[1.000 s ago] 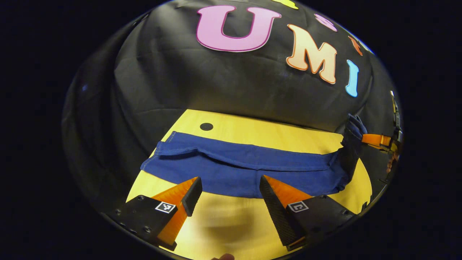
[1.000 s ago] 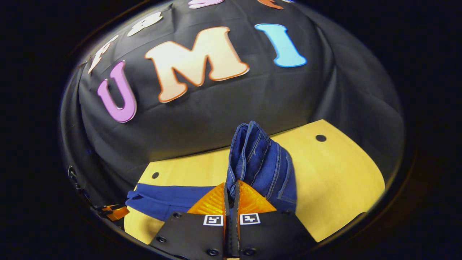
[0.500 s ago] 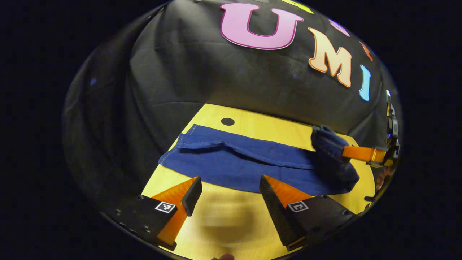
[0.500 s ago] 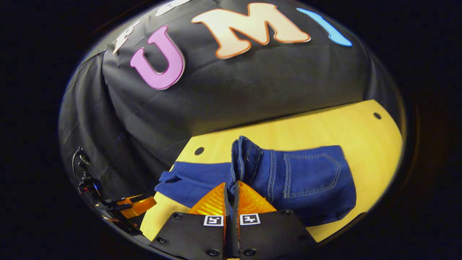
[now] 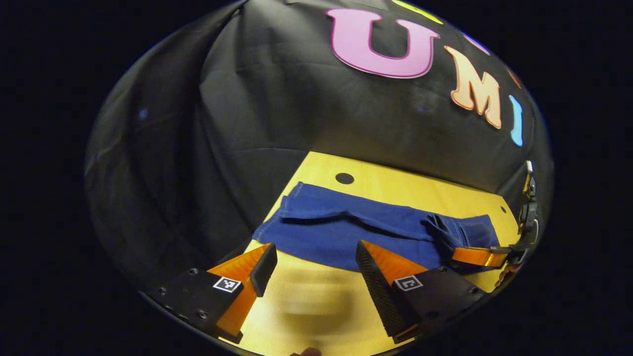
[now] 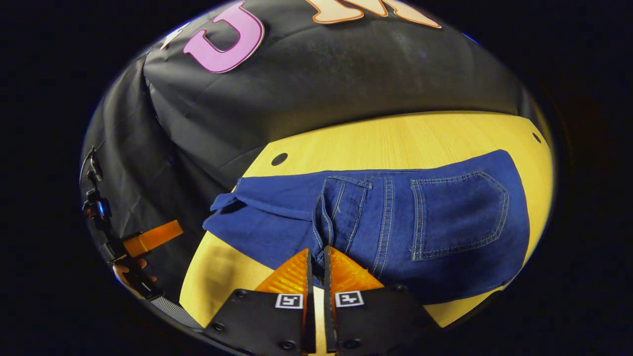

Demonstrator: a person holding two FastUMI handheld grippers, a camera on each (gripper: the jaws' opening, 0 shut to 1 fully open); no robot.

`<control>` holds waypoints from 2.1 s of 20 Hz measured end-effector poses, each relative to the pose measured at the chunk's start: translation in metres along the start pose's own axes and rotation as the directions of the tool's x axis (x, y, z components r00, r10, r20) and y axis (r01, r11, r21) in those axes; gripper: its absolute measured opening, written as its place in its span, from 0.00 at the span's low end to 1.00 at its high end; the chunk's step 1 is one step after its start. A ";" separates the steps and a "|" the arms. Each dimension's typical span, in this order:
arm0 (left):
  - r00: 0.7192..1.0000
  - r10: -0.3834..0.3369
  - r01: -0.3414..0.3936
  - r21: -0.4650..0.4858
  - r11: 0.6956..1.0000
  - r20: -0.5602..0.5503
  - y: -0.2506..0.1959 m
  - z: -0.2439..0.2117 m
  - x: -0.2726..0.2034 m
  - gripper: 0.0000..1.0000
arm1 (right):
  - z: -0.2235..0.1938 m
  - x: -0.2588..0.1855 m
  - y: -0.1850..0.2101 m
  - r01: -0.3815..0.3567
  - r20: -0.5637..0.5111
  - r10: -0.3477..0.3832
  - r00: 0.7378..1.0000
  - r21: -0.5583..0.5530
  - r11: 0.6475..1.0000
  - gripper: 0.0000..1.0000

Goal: Grasp the waist and the cuffs of the jeans and fold them to make the two legs overlap; first hold the waist and fold one-third of the jeans toward the cuffs, then hold the cuffs and fold the remaining one-third in the same direction to finish folding.

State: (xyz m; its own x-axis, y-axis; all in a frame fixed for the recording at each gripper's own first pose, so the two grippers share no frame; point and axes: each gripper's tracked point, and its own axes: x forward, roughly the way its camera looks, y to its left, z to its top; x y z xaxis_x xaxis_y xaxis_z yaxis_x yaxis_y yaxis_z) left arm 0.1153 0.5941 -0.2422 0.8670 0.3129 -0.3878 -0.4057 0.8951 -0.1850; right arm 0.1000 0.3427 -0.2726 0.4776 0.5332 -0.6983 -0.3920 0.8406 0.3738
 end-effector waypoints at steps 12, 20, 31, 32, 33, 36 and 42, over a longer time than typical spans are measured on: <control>0.996 -0.007 0.011 0.037 0.999 -0.085 0.051 -0.014 0.095 0.97 | 0.025 -0.101 -0.018 0.015 0.079 -0.012 0.997 -0.037 0.999 0.98; 0.990 -0.037 0.052 0.105 0.993 -0.140 0.049 -0.026 0.124 0.97 | 0.041 -0.140 -0.075 0.121 0.119 -0.135 0.984 0.117 0.986 0.98; 0.981 -0.028 0.056 0.138 0.989 -0.194 0.051 -0.040 0.137 0.98 | 0.044 -0.150 -0.095 0.163 0.118 -0.178 0.977 0.127 0.978 0.98; 0.980 -0.029 0.057 0.139 0.989 -0.197 0.052 -0.041 0.135 0.97 | 0.044 -0.150 -0.095 0.164 0.117 -0.179 0.977 0.128 0.978 0.93; 0.980 -0.030 0.057 0.135 0.989 -0.195 0.050 -0.040 0.137 0.98 | 0.045 -0.151 -0.094 0.162 0.120 -0.178 0.977 0.131 0.978 0.98; 0.979 -0.041 0.069 0.134 0.989 -0.200 0.051 -0.040 0.135 0.96 | 0.043 -0.151 -0.095 0.162 0.119 -0.179 0.977 0.137 0.977 0.98; 0.976 -0.109 0.132 0.116 0.984 -0.188 0.035 -0.038 0.132 0.53 | 0.028 -0.159 -0.106 0.185 0.099 -0.200 0.975 0.143 0.972 0.98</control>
State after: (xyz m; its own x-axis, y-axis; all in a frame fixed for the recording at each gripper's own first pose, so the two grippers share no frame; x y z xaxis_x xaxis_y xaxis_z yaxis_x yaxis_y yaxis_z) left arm 0.2041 0.6547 -0.3340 0.8359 0.1484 -0.5284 -0.2514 0.9593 -0.1283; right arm 0.0875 0.1710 -0.1840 0.6220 0.3610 -0.6949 -0.1803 0.9296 0.3215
